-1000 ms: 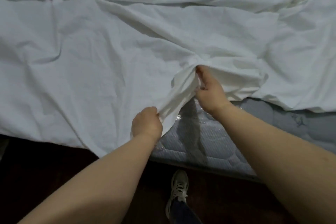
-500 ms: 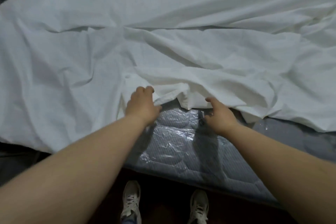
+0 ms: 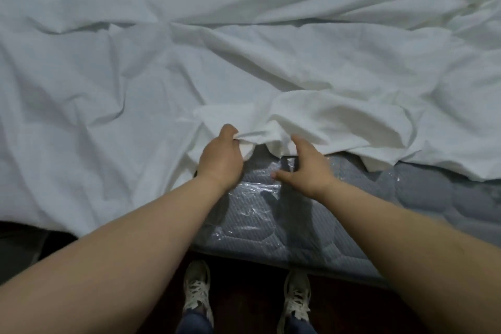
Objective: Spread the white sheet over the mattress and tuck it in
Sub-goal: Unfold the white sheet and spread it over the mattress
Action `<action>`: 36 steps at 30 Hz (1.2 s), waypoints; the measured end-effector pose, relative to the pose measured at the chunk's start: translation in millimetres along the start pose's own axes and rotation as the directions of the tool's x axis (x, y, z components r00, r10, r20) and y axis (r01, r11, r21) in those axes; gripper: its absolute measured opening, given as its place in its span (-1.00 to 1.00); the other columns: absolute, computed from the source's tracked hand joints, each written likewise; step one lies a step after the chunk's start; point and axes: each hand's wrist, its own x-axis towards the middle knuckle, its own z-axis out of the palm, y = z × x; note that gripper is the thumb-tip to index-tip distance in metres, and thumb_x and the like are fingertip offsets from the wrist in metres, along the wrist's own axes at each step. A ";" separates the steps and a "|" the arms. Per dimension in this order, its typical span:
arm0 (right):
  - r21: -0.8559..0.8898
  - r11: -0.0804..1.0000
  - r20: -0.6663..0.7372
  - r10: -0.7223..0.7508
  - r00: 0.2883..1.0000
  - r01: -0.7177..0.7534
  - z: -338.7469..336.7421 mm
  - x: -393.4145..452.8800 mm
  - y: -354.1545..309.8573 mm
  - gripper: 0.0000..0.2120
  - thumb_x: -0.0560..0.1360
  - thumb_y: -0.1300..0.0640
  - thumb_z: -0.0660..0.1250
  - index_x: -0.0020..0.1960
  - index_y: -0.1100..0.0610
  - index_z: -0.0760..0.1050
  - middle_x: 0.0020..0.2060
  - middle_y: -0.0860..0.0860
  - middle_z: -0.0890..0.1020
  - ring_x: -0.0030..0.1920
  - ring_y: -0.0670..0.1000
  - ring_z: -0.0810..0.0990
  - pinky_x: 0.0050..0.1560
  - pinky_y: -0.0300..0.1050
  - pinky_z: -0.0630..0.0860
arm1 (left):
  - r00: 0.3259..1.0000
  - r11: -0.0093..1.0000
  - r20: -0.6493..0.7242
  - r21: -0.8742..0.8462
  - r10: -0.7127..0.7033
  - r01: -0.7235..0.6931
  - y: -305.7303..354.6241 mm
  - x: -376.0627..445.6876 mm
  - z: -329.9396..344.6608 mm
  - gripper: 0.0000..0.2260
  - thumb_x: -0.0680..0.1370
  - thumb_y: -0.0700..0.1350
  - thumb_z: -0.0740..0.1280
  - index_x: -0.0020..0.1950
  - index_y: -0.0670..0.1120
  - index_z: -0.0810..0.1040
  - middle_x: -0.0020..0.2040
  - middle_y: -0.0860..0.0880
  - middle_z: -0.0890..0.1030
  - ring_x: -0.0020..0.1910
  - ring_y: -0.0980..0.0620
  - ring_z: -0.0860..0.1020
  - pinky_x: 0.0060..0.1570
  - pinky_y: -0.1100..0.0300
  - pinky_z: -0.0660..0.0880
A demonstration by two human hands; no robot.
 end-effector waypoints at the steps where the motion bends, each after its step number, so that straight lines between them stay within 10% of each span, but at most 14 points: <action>1: 0.049 0.999 -0.013 -0.015 1.000 0.016 -2.2 -3.4 -15.2 -0.14 0.35 -0.12 0.49 0.50 0.09 0.18 0.44 0.11 0.30 0.43 0.14 0.29 0.44 0.04 0.25 | 1.000 0.999 0.014 -0.044 0.012 -0.012 8.4 -10.1 -9.8 -0.80 0.62 -0.18 0.09 0.19 -0.17 0.40 0.07 -0.27 0.56 0.05 -0.25 0.51 -0.07 0.06 0.36; 6: 0.190 0.980 -0.093 -0.032 0.995 0.050 -42.1 -31.3 -69.3 -0.90 0.56 0.10 0.23 -0.07 0.12 0.47 -0.05 0.13 0.57 0.03 0.14 0.51 -0.10 -0.15 0.30 | 0.998 0.985 0.050 -0.172 0.042 -0.033 54.0 -56.6 -66.4 -0.88 0.58 -0.08 0.23 0.01 -0.10 0.50 -0.13 -0.07 0.55 0.00 -0.18 0.53 -0.12 0.15 0.37; 11: 0.206 0.968 0.007 -0.149 0.989 0.145 -112.4 -104.5 -72.2 -0.71 0.55 -0.11 0.22 -0.09 0.12 0.38 -0.17 0.05 0.54 -0.12 0.11 0.49 -0.17 -0.09 0.32 | 0.972 0.991 0.235 0.124 0.016 -0.047 85.3 -107.0 -124.3 -0.70 0.42 0.22 0.38 -0.06 0.02 0.58 -0.14 0.05 0.57 -0.07 -0.01 0.53 -0.21 0.18 0.37; 14: -0.243 0.943 0.119 -0.205 0.971 0.229 -142.5 -145.2 -59.7 -0.59 0.43 -0.27 0.31 0.02 0.06 0.46 -0.05 0.00 0.59 -0.03 0.08 0.54 -0.15 -0.09 0.38 | 0.973 0.965 0.228 0.258 -0.028 -0.033 98.8 -138.6 -144.4 -0.71 0.55 0.01 0.24 -0.39 0.02 0.44 -0.33 0.06 0.45 -0.18 -0.05 0.47 -0.33 0.19 0.28; 17: -0.518 0.842 -0.111 -0.237 0.965 0.147 -167.5 -170.3 -38.7 -0.85 0.52 0.09 0.20 0.05 0.09 0.45 0.00 0.08 0.61 0.00 0.15 0.57 -0.15 -0.09 0.38 | 0.988 0.966 0.154 0.255 -0.013 -0.027 117.8 -174.1 -147.1 -0.66 0.56 -0.10 0.18 -0.43 0.00 0.33 -0.36 0.04 0.40 -0.20 -0.09 0.45 -0.28 0.17 0.27; 22: -0.345 0.938 -0.474 -0.152 0.867 -0.024 -229.6 -189.4 14.5 -0.77 0.46 0.23 0.24 0.07 0.15 0.57 0.02 0.20 0.56 0.01 0.25 0.55 -0.06 -0.02 0.46 | 0.998 0.984 0.055 0.178 0.000 -0.010 141.9 -219.8 -151.4 -0.63 0.61 -0.08 0.16 -0.42 -0.01 0.32 -0.34 0.01 0.45 -0.15 -0.12 0.47 -0.22 0.17 0.29; 28: 0.363 0.904 -0.398 -0.070 0.915 0.227 -278.9 -207.3 -28.9 -0.77 0.46 0.19 0.22 0.01 0.22 0.60 0.04 0.21 0.63 0.11 0.24 0.56 0.10 0.09 0.51 | 0.980 0.956 -0.140 0.237 -0.144 0.175 144.7 -245.5 -184.3 -0.68 0.64 -0.01 0.07 0.03 -0.13 0.57 0.15 -0.16 0.58 0.09 -0.15 0.52 -0.09 0.19 0.33; 32: 0.195 0.921 -0.213 -0.296 0.931 0.337 -278.0 -225.7 -72.7 -0.71 0.47 -0.09 0.34 -0.09 0.16 0.57 -0.13 0.08 0.62 -0.10 0.10 0.56 -0.18 -0.11 0.40 | 0.982 0.963 -0.162 0.233 -0.100 0.136 165.6 -243.7 -178.8 -0.78 0.60 0.04 0.13 -0.03 -0.10 0.42 0.09 -0.14 0.56 -0.05 -0.11 0.49 -0.15 0.15 0.35; 36: 0.044 0.942 -0.046 -0.332 0.942 0.334 -273.4 -233.4 -87.7 -0.30 0.29 -0.41 0.33 0.24 0.04 0.48 0.16 -0.04 0.57 0.11 0.02 0.53 0.05 -0.10 0.41 | 0.986 0.998 -0.165 0.043 -0.038 0.046 203.9 -232.6 -156.7 -0.83 0.61 -0.01 0.14 0.05 -0.11 0.36 0.11 -0.17 0.53 0.01 -0.15 0.47 -0.12 0.13 0.33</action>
